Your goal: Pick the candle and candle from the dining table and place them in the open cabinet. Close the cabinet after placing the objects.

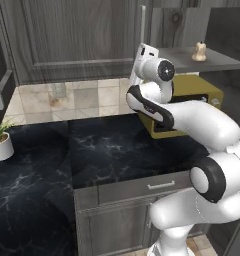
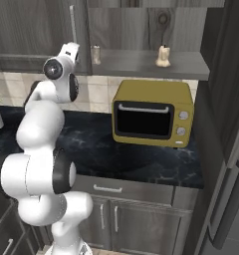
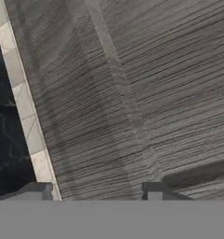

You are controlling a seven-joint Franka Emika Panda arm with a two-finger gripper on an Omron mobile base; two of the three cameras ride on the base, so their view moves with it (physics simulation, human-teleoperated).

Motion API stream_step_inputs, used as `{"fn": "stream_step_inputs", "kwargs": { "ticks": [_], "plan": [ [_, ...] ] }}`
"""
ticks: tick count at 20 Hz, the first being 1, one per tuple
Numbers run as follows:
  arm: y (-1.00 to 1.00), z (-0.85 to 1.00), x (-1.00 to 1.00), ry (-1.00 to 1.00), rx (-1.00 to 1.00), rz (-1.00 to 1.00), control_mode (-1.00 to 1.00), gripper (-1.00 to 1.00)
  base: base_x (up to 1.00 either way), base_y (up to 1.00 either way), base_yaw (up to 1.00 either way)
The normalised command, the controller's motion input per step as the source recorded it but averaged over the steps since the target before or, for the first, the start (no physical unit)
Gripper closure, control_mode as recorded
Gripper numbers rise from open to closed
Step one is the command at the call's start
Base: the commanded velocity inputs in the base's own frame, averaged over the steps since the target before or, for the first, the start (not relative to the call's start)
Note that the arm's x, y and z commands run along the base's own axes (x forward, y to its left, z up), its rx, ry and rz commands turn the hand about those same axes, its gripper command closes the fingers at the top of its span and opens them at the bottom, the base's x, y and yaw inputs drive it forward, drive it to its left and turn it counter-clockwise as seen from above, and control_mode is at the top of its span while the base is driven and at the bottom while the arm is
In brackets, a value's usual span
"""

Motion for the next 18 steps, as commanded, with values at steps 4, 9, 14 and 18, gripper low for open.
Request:
{"fn": "stream_step_inputs", "kwargs": {
  "ticks": [4, 9, 14, 18],
  "plan": [
    [0.00, 0.05, -0.03, 0.14, 0.00, 0.08, -1.00, -1.00, 0.00, 0.00, 0.00],
    [0.00, 0.00, -0.23, 0.09, 0.00, 0.09, -1.00, -1.00, 0.00, 0.00, 0.00],
    [0.00, 0.00, -0.45, 0.05, 0.00, 0.11, -1.00, -1.00, 0.00, 0.00, 0.00],
    [-0.01, 0.00, -0.55, 0.05, 0.00, 0.11, -1.00, -1.00, 0.00, 0.00, 0.00]
  ]
}}
